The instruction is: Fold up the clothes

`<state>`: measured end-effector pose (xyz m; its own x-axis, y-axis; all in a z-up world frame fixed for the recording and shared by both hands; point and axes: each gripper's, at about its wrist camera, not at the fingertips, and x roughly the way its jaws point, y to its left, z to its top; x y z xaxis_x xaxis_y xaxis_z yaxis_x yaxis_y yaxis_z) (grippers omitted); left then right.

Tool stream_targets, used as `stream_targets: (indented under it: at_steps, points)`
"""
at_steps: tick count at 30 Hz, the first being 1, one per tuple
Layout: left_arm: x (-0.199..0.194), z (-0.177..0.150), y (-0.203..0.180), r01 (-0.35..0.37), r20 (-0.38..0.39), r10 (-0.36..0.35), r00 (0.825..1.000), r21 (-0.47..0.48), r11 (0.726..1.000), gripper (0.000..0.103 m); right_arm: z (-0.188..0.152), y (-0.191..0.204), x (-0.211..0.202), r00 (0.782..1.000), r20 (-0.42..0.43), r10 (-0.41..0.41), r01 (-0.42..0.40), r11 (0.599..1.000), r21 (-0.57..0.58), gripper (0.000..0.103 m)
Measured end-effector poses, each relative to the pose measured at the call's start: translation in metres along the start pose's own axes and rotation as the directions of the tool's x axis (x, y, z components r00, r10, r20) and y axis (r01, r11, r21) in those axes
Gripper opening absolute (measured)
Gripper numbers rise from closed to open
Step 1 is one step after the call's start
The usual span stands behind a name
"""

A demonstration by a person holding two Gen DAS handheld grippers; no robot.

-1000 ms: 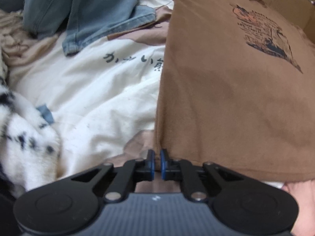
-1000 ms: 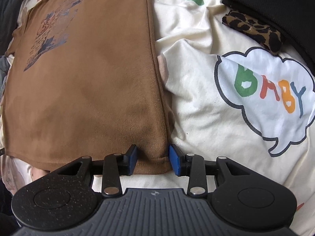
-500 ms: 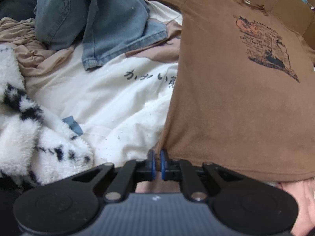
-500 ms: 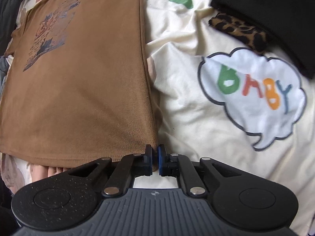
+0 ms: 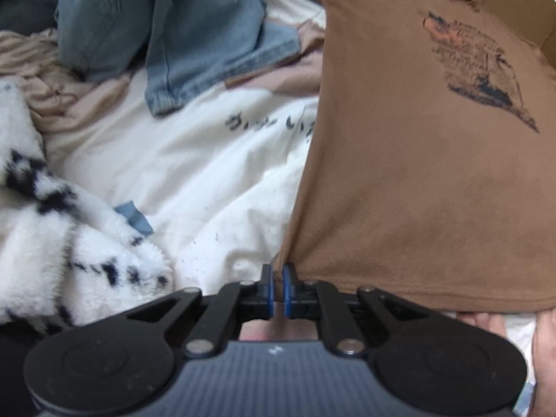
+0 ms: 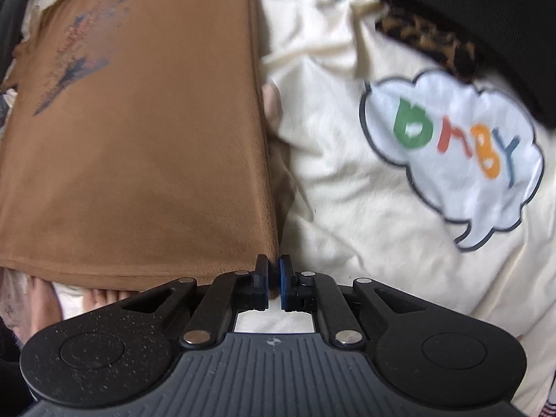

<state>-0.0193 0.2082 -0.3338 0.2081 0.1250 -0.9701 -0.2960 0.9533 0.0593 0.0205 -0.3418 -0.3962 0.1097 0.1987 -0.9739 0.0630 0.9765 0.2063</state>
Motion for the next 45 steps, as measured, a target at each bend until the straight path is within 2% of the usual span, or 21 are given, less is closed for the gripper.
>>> stream_targets:
  at_steps: [6, 7, 11, 15, 17, 18, 21, 26, 31, 36, 38, 43, 45]
  points:
    - [0.028, 0.004, -0.001, 0.004, -0.05, -0.005, 0.999, -0.016, 1.0, 0.008, 0.001, -0.006, -0.008, 1.0, 0.014, 0.003, -0.004, 0.999, 0.054, 0.015]
    - [0.028, 0.006, 0.0, 0.006, -0.054, -0.008, 0.999, -0.025, 1.0, 0.009, 0.001, -0.007, -0.014, 1.0, 0.028, 0.003, -0.004, 0.999, 0.053, 0.025]
    - [0.012, 0.008, 0.002, -0.011, -0.039, 0.01, 0.999, -0.028, 1.0, 0.013, 0.006, -0.015, -0.044, 0.994, 0.109, 0.024, -0.033, 0.996, 0.077, 0.037]
    - [-0.009, 0.012, 0.008, -0.023, -0.02, 0.022, 1.0, -0.04, 0.999, 0.017, 0.015, -0.019, -0.071, 0.98, 0.193, 0.049, -0.069, 0.992, 0.103, 0.038]
    - [-0.023, 0.017, 0.011, -0.026, -0.004, 0.026, 1.0, -0.062, 0.998, 0.021, 0.022, -0.021, -0.083, 0.972, 0.226, 0.06, -0.089, 0.989, 0.117, 0.044]
    - [-0.029, 0.022, 0.011, -0.029, 0.005, 0.029, 1.0, -0.064, 0.998, 0.026, 0.026, -0.022, -0.088, 0.968, 0.242, 0.066, -0.098, 0.987, 0.124, 0.047]
    - [-0.048, 0.037, 0.01, -0.04, 0.037, 0.042, 0.998, -0.059, 0.997, 0.035, 0.039, -0.027, -0.102, 0.954, 0.286, 0.088, -0.132, 0.981, 0.139, 0.048]
    - [-0.068, 0.066, 0.005, -0.05, 0.075, 0.054, 0.996, -0.05, 0.997, 0.037, 0.061, -0.034, -0.117, 0.933, 0.344, 0.109, -0.176, 0.97, 0.169, 0.048]
    - [-0.079, 0.099, -0.003, -0.054, 0.102, 0.056, 0.993, -0.024, 0.998, 0.048, 0.078, -0.04, -0.122, 0.914, 0.388, 0.118, -0.212, 0.954, 0.21, 0.048]
    - [-0.08, 0.131, -0.011, -0.038, 0.126, 0.039, 0.991, -0.013, 0.999, 0.056, 0.094, -0.043, -0.123, 0.9, 0.421, 0.116, -0.233, 0.943, 0.239, 0.048]
    - [-0.075, 0.142, -0.016, -0.038, 0.13, 0.037, 0.991, 0.003, 0.999, 0.06, 0.101, -0.044, -0.123, 0.89, 0.441, 0.118, -0.244, 0.94, 0.241, 0.055]
    - [-0.063, 0.167, -0.033, -0.029, 0.137, 0.026, 0.99, 0.022, 0.999, 0.062, 0.113, -0.048, -0.121, 0.877, 0.467, 0.113, -0.254, 0.934, 0.251, 0.058]
    - [-0.059, 0.176, -0.041, -0.018, 0.139, 0.014, 0.99, 0.027, 0.999, 0.069, 0.117, -0.048, -0.119, 0.876, 0.47, 0.11, -0.252, 0.935, 0.251, 0.059]
